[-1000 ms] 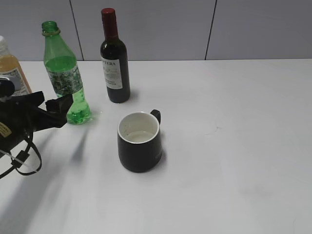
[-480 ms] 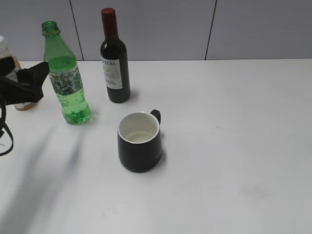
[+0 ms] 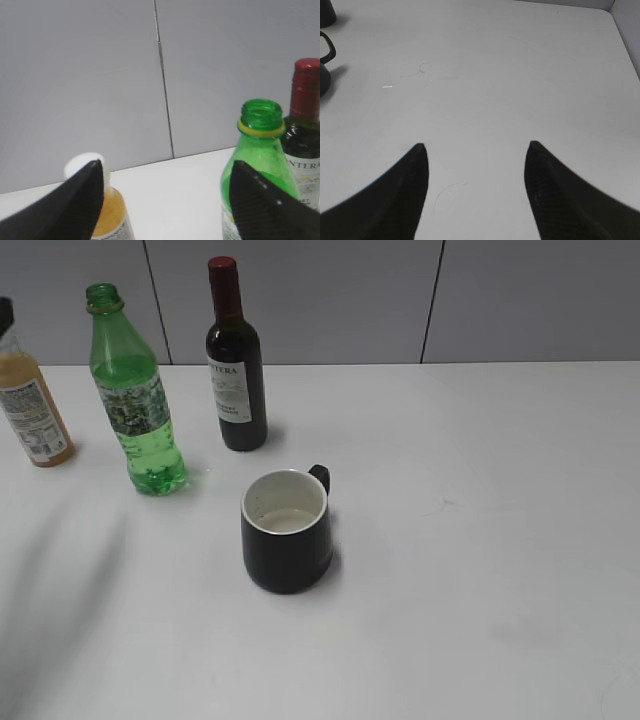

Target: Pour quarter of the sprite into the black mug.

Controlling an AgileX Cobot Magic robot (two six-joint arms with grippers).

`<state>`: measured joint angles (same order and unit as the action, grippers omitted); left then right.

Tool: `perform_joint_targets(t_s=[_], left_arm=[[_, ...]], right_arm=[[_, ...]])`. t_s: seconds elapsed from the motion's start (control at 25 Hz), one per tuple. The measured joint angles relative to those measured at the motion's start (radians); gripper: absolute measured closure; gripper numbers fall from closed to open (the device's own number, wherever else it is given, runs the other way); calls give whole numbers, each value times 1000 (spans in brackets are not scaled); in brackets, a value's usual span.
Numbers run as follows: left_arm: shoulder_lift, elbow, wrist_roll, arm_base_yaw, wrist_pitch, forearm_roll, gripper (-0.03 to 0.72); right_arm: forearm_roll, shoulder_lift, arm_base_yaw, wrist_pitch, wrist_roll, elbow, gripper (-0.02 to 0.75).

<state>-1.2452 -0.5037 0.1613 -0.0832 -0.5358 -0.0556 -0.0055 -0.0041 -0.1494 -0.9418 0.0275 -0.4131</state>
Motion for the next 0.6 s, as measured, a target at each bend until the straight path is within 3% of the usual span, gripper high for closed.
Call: perform_joint_targets(t_s=[0.16,0.6], left_arm=[[65,-112,1,43,269,44,96],[188,-374,1,46,1019,24,99]], right_arm=[[0,0,0,0,0,0,274],[0,0,0,0,0,0,274]])
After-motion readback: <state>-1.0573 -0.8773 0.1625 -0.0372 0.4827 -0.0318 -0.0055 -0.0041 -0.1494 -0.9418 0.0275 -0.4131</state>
